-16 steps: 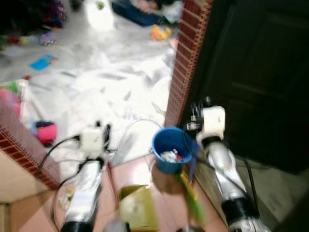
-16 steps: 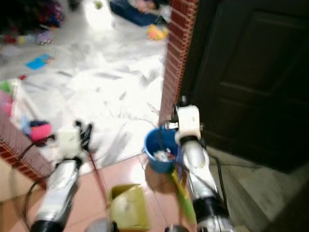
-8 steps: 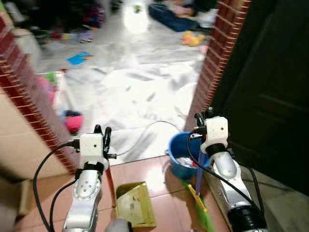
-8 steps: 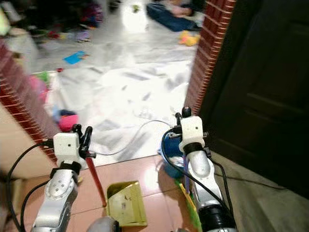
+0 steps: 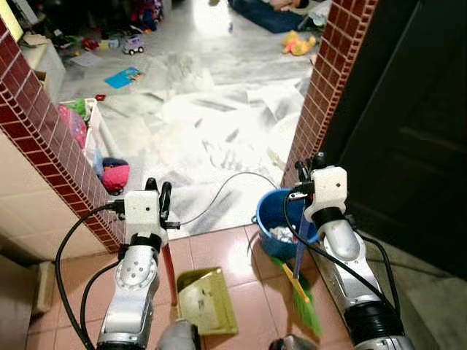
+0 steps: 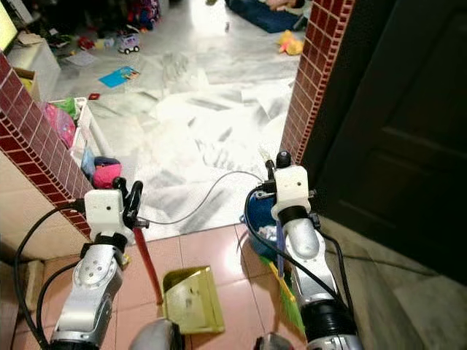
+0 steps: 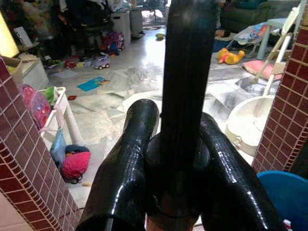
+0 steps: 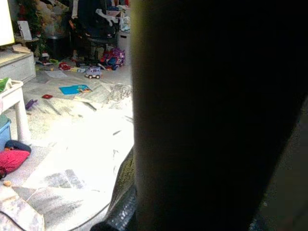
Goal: Sweep floor
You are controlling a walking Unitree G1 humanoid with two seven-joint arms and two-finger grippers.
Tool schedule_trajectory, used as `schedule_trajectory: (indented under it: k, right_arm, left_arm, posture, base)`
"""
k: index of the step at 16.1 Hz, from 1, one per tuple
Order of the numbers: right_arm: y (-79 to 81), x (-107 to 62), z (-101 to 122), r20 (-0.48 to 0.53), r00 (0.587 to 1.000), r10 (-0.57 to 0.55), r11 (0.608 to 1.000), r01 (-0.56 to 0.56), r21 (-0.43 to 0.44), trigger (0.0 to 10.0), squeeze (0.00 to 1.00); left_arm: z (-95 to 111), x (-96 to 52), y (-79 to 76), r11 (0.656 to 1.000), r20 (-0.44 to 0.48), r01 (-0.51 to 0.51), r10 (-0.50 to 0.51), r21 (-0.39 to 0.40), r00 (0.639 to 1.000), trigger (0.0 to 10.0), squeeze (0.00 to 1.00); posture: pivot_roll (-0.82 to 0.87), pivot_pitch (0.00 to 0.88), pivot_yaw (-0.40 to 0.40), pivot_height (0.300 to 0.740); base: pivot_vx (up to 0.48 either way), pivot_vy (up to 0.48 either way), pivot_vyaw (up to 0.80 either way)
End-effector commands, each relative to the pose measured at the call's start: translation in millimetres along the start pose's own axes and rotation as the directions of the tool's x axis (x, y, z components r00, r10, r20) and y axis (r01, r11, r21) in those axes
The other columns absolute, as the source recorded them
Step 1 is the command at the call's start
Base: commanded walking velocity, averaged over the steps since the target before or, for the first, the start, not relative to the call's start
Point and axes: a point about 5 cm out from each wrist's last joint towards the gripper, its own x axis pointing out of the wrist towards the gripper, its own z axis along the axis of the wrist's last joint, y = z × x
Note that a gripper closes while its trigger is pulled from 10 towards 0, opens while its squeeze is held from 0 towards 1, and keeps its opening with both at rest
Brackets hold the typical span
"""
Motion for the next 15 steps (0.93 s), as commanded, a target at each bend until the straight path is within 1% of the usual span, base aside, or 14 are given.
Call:
schedule_trajectory:
  k: [1,2,4,7,8,10,14,15]
  right_arm:
    - [-1.2,4.0,9.4,0.04,0.999,0.004,1.0,-0.004,-0.005,10.0,0.0]
    - [-1.1,4.8,10.1,0.043,0.999,0.006,1.0,-0.006,-0.004,10.0,0.0]
    - [-1.3,6.0,10.7,0.045,0.999,0.009,1.0,-0.009,-0.004,10.0,0.0]
    - [-0.6,9.2,12.2,0.046,0.999,0.006,1.0,-0.006,0.009,10.0,0.0]
    - [-0.4,10.2,12.9,0.048,0.999,0.007,1.0,-0.007,0.009,10.0,0.0]
    - [-1.4,11.8,13.0,0.049,0.999,0.009,1.0,-0.009,0.003,10.0,0.0]
    - [-1.2,12.3,13.1,0.052,0.998,0.02,1.0,-0.02,-0.003,10.0,0.0]
    - [-0.4,12.7,13.7,0.055,0.998,0.026,1.0,-0.025,-0.004,10.0,0.0]
  left_arm:
    - [-6.3,-2.7,1.6,1.0,-0.042,-0.008,0.009,0.001,0.999,10.0,0.0]
    - [-6.4,-2.7,1.8,1.0,-0.043,-0.011,0.011,0.001,0.999,10.0,0.0]
    - [-7.2,-2.3,1.7,1.0,-0.051,-0.016,0.016,-0.002,0.999,10.0,0.0]
    - [-7.7,-0.5,1.1,1.0,-0.056,-0.016,0.016,-0.002,0.998,10.0,0.0]
    - [-7.4,0.1,0.9,1.0,-0.055,-0.016,0.016,-0.003,0.998,10.0,0.0]
    - [-7.4,0.6,0.7,1.0,-0.058,-0.017,0.017,-0.001,0.998,10.0,0.0]
    - [-8.2,1.0,-0.2,1.0,-0.061,-0.022,0.021,-0.003,0.998,10.0,0.0]
    - [-8.2,1.5,-0.2,1.0,-0.062,-0.023,0.023,-0.004,0.998,10.0,0.0]
  posture:
    - [0.03,0.0,0.021,0.74]
    - [0.03,0.0,0.021,0.74]
    - [0.03,0.0,0.02,0.74]
    - [0.03,0.0,0.018,0.74]
    - [0.03,0.0,0.018,0.74]
    - [0.03,0.0,0.018,0.74]
    - [0.03,0.0,0.011,0.74]
    - [0.03,0.0,0.011,0.74]
  base:
    - [-0.311,0.0,0.0]
    - [0.0,0.0,0.0]
    - [-0.326,0.0,0.0]
    - [-0.109,0.0,0.0]
    - [-0.326,0.0,0.0]
    - [0.0,0.0,0.0]
    - [-0.326,0.0,0.0]
    - [-0.326,0.0,0.44]
